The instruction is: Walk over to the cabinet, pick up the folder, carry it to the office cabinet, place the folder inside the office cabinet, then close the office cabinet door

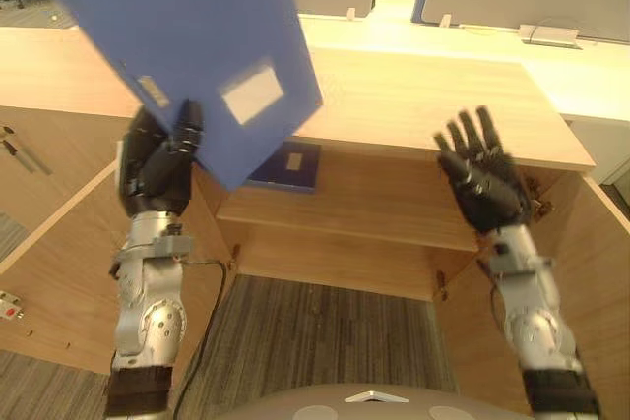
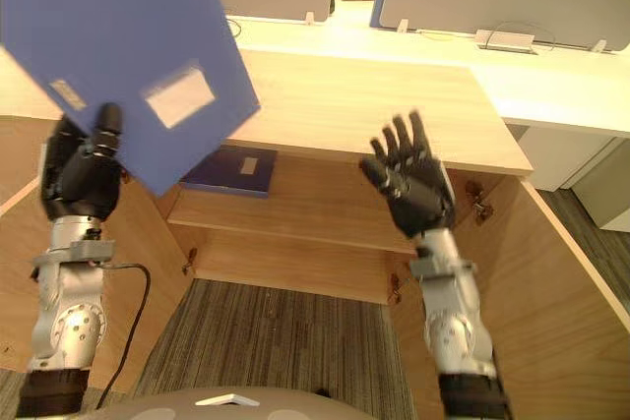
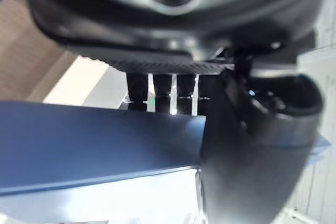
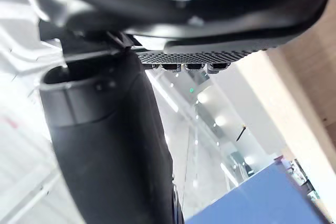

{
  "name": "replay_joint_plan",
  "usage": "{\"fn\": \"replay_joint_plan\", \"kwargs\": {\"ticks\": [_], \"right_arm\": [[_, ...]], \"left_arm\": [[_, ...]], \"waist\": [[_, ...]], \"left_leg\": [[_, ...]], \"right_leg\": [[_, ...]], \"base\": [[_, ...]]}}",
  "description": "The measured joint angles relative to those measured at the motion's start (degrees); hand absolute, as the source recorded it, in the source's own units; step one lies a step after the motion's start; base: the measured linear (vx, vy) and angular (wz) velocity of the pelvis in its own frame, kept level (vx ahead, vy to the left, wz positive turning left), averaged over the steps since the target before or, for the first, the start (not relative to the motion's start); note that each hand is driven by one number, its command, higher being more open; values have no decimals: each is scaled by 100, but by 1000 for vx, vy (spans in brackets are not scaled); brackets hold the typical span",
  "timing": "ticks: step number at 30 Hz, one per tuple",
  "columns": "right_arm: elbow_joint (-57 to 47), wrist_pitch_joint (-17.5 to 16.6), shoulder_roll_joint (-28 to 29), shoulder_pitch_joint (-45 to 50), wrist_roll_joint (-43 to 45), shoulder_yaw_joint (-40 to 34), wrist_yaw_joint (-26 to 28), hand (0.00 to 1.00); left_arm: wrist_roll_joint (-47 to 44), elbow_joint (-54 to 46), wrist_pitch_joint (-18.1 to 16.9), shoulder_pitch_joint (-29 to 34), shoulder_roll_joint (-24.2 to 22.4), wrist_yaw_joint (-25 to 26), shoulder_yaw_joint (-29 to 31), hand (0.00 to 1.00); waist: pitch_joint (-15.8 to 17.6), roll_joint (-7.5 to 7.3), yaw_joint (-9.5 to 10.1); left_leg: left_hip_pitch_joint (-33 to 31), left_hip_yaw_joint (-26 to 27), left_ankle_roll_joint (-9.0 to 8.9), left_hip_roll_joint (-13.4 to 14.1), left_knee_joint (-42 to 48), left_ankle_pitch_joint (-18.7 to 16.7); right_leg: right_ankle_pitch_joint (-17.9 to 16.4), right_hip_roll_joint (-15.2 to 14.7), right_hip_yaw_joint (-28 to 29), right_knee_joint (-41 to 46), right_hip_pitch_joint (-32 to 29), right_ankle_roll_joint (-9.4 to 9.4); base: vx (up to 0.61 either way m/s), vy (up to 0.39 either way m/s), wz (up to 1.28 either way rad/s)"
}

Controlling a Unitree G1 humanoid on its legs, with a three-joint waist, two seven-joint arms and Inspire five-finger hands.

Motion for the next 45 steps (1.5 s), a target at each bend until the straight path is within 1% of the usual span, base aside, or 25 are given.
{"fn": "replay_joint_plan", "kwargs": {"ticks": [1,2,3,5,8,11,12,18,22,24,25,29,34,38,39,42,45], "right_arm": [[13,-57,-132,-348,-13,45,-60,100],[28,-95,-190,-504,-15,70,-87,100],[131,-204,-308,-814,-14,175,-153,100],[400,-255,-421,-1249,-13,319,-282,100],[661,-257,-493,-1438,-8,466,-407,100],[945,-253,-493,-1501,-11,611,-501,100],[1122,-249,-493,-1585,-14,664,-550,100],[1607,-235,-552,-2210,-24,920,-614,100],[1907,-209,-803,-2753,-51,1341,-541,100],[2101,-195,-815,-2990,-211,1522,-529,100],[2249,-170,-916,-3187,-247,1743,-513,100],[2503,-62,-1101,-3579,-249,2244,-404,100],[2967,45,-1387,-4145,-258,2850,-360,100],[3171,71,-1680,-4473,-244,3310,-352,100],[3209,97,-1741,-4582,-243,3446,-351,0],[3306,150,-1953,-4861,-218,3879,-335,0],[3307,202,-2159,-5050,-190,4183,-262,0]], "left_arm": [[0,173,38,-164,112,-71,-115,0],[-1,259,44,-248,165,-104,-182,0],[-2,459,47,-420,269,-174,-302,0],[-2,786,71,-688,380,-265,-457,0],[-2,1095,148,-923,392,-325,-525,0],[-74,1303,162,-1019,419,-342,-540,0],[-201,1356,166,-1031,463,-371,-555,0],[-254,1566,173,-1280,774,-615,-757,0],[-258,1645,205,-1492,874,-996,-1024,0],[-277,1689,248,-1564,958,-1072,-1117,0],[-408,1715,284,-1659,1010,-1157,-1223,0],[-449,1735,294,-1872,1174,-1445,-1494,0],[-693,1749,291,-2004,1412,-1559,-1656,0],[-907,1941,287,-2156,1583,-1578,-1948,0],[-981,1968,287,-2157,1664,-1578,-2013,0],[-1114,1974,287,-2156,1797,-1579,-2213,0],[-1122,2031,284,-2156,1919,-1583,-2401,0]], "waist": [[0,0,1],[0,-1,3],[0,-1,8],[-2,-4,7],[-2,-5,31],[0,-7,38],[0,-8,32],[10,-34,36],[10,-55,59],[6,-64,65],[7,-66,69],[9,-76,124],[7,-86,135],[10,-92,157],[11,-95,154],[14,-107,180],[16,-112,215]], "left_leg": [[-35,-3,1,1,12,1],[-43,-7,2,2,20,2],[-55,-8,2,1,36,2],[-62,-12,0,0,61,0],[-76,-35,-3,-1,78,-3],[-87,-48,-3,-1,87,-3],[-93,-53,-3,0,94,-4],[-193,-111,2,12,209,-14],[-262,-173,7,12,282,-13],[-262,-174,8,13,290,-12],[-264,-175,14,12,291,-8],[-269,-179,18,6,290,-4],[-287,-187,25,0,286,3],[-283,-225,30,2,284,9],[-280,-222,31,2,283,9],[-283,-214,35,4,280,11],[-283,-209,35,9,279,12]], "right_leg": [[1,-1,-1,11,-32,-1],[2,-2,3,13,-51,-2],[3,-4,5,13,-57,-4],[6,-7,8,14,-52,-7],[8,-9,6,14,-51,-11],[15,-9,4,14,-52,-21],[18,-8,4,14,-52,-26],[40,-3,-14,14,-72,-56],[68,-6,-59,12,-80,-84],[71,-4,-58,12,-78,-84],[83,-4,-57,11,-79,-90],[96,-5,-59,-4,-79,-92],[149,-4,-69,-68,-66,-98],[176,1,-120,-75,-44,-120],[184,3,-120,-80,-42,-127],[274,32,-120,-186,-4,-146],[276,37,-119,-189,-5,-146]], "base": [[0,0,0],[0,0,0],[0,0,0],[0,0,0],[1,-2,3],[0,0,0],[-31,-8,1],[-53,-15,4],[-41,-8,7],[-34,-5,0],[0,0,0],[0,0,0],[0,0,0],[-6,3,5],[0,0,0],[0,0,0],[0,0,0]]}}
